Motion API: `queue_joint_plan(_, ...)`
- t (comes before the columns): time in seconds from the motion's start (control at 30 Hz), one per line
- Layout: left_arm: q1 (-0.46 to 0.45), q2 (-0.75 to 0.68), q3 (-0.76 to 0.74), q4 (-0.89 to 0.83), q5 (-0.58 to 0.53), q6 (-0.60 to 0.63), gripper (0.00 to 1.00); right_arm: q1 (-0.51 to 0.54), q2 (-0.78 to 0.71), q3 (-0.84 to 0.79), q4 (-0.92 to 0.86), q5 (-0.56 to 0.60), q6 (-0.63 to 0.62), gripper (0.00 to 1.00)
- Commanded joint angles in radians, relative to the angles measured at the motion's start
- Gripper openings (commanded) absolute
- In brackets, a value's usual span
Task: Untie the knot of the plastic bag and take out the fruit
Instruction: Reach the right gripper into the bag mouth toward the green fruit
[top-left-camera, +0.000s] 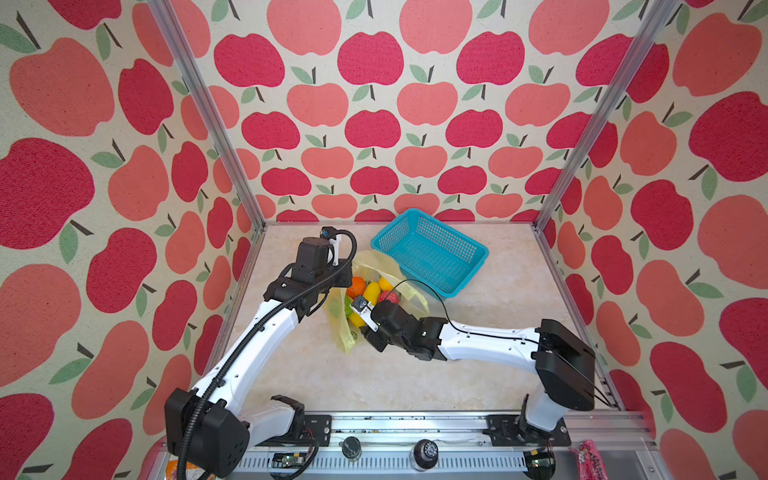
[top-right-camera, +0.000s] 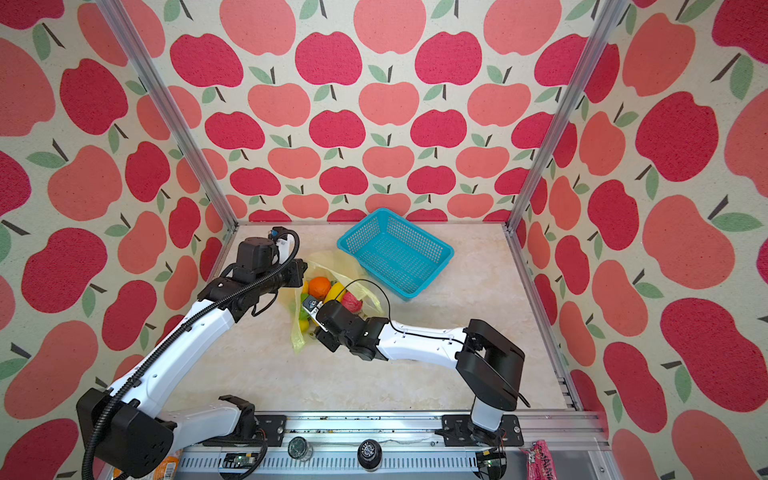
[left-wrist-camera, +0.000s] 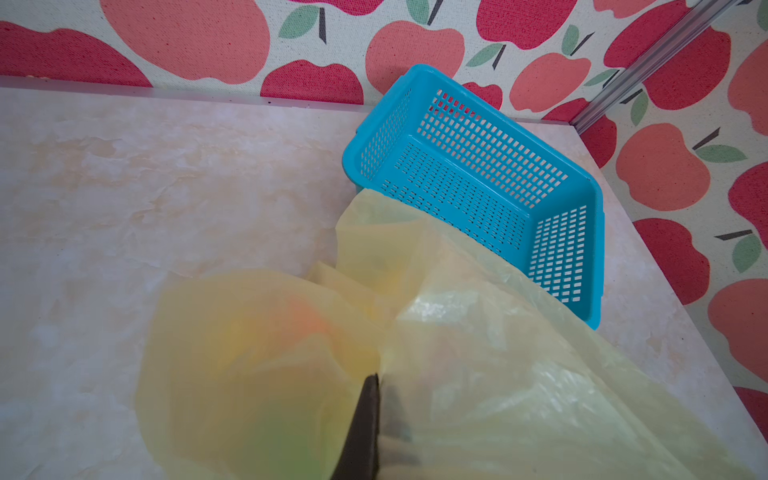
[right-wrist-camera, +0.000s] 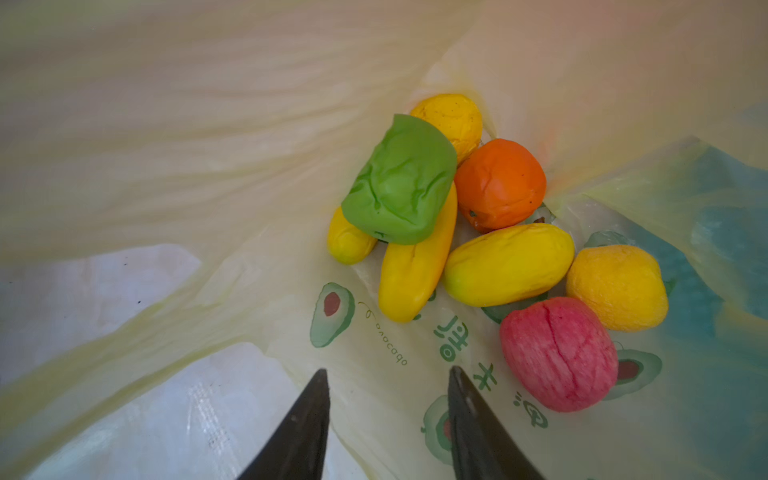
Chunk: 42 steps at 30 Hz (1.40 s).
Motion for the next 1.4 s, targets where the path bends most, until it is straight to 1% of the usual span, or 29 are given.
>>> queue_joint_plan(0.0,-0.008,-0.031,0.017,0.01,-0.015,0.016,0.0,-0.034,0.046,0.008,0.035,-0.042,0.074,0.53)
queue_joint_plan(0.07,-0.01,-0.036,0.009,0.02,-0.013,0.015,0.0,-0.039,0.08,0.028,0.044,-0.049,0.08,0.58)
queue_joint_plan(0.27,-0.015,-0.033,0.016,0.013,-0.008,0.014,0.0,-0.042,0.207,0.134,0.027,-0.085,0.103,0.67)
queue_joint_plan(0.37,-0.017,-0.033,0.018,0.011,-0.009,0.014,0.0,-0.044,0.249,0.17,0.038,-0.091,0.097,0.78)
queue_joint_plan(0.43,-0.019,-0.034,0.024,0.003,-0.009,0.014,0.0,-0.045,0.267,0.175,0.073,-0.097,0.091,0.88)
queue_joint_plan(0.5,-0.022,-0.041,0.014,0.011,-0.011,0.014,0.0,-0.045,0.288,0.18,0.129,-0.126,0.085,0.97)
queue_joint_plan(0.57,-0.022,-0.043,0.012,0.01,-0.011,0.014,0.0,-0.047,0.315,0.203,0.162,-0.15,0.071,0.99)
queue_joint_plan(0.7,-0.028,-0.048,0.018,-0.008,-0.013,0.016,0.0,-0.053,0.375,0.269,0.193,-0.097,0.056,0.99)
queue_joint_plan(0.83,-0.033,-0.056,0.014,-0.006,-0.012,0.02,0.0,-0.059,0.418,0.319,0.221,-0.139,0.033,0.99)
queue_joint_plan(1.03,-0.04,-0.055,0.011,0.003,-0.019,0.029,0.0,-0.062,0.44,0.375,0.192,-0.117,-0.004,0.99)
queue_joint_plan(1.1,-0.04,-0.043,0.025,-0.011,-0.022,0.033,0.0,-0.063,0.436,0.37,0.19,-0.12,-0.01,0.94)
queue_joint_plan(1.2,-0.042,-0.034,0.023,-0.012,-0.043,0.038,0.0,-0.061,0.412,0.346,0.205,-0.139,-0.017,0.8)
queue_joint_plan(1.3,-0.042,-0.025,0.034,-0.026,-0.074,0.046,0.0,-0.06,0.372,0.3,0.222,-0.145,-0.015,0.69)
queue_joint_plan(1.37,-0.043,-0.024,0.037,-0.035,-0.095,0.05,0.0,-0.057,0.336,0.258,0.233,-0.145,0.0,0.65)
